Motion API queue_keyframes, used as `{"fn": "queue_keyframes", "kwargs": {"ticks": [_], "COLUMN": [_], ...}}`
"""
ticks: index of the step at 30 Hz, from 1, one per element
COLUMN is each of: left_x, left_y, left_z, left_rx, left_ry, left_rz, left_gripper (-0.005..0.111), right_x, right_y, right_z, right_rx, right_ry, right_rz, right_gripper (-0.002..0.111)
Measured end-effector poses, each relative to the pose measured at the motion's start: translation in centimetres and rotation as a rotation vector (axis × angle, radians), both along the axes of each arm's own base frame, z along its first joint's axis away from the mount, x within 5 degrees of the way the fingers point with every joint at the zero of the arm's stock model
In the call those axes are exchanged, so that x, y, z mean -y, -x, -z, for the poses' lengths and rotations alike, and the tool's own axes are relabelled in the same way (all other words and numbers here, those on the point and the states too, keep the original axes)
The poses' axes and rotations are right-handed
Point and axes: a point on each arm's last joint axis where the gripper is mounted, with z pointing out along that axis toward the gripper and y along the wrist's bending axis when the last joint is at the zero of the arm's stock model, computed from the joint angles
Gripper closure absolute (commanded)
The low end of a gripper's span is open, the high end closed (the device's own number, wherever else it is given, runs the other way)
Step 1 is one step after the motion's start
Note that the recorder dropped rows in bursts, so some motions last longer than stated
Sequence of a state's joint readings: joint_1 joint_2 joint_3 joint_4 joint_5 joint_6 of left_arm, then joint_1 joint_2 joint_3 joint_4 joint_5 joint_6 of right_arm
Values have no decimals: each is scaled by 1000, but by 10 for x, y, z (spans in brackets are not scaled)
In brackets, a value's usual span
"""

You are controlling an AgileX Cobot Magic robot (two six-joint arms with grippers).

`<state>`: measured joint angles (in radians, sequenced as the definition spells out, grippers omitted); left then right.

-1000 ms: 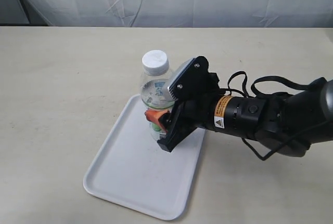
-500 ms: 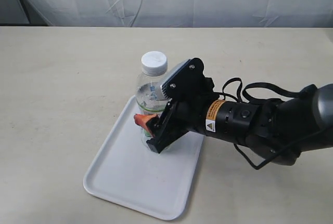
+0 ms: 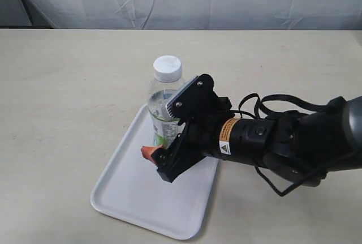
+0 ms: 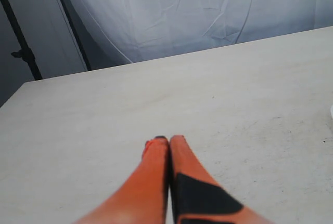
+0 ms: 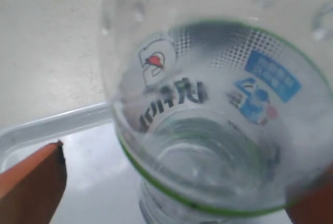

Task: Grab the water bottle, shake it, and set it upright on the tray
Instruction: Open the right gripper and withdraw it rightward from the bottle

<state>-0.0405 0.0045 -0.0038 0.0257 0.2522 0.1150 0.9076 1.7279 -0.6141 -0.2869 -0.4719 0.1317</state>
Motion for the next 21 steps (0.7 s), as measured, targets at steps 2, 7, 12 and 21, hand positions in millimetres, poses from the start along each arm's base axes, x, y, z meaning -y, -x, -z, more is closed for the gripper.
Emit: {"fn": "queue_keyframes", "kwargs": {"ticks": [2, 7, 12, 21], "left_x": [0, 0, 0, 0], "left_y": [0, 0, 0, 0], "left_z": [0, 0, 0, 0], "left_rx": [0, 0, 0, 0], "left_ry": [0, 0, 0, 0], "left_rz": [0, 0, 0, 0], "left_gripper": [106, 106, 106, 106], "right_x": [2, 10, 23, 61], "right_y": [1, 3, 8, 28], "right_z": [-4, -13, -28, -72], "right_rx": [-3, -14, -38, -140], "right_ry": [18, 76, 150, 229], "right_rz": [7, 25, 65, 207], "right_gripper": [4, 4, 4, 4]}}
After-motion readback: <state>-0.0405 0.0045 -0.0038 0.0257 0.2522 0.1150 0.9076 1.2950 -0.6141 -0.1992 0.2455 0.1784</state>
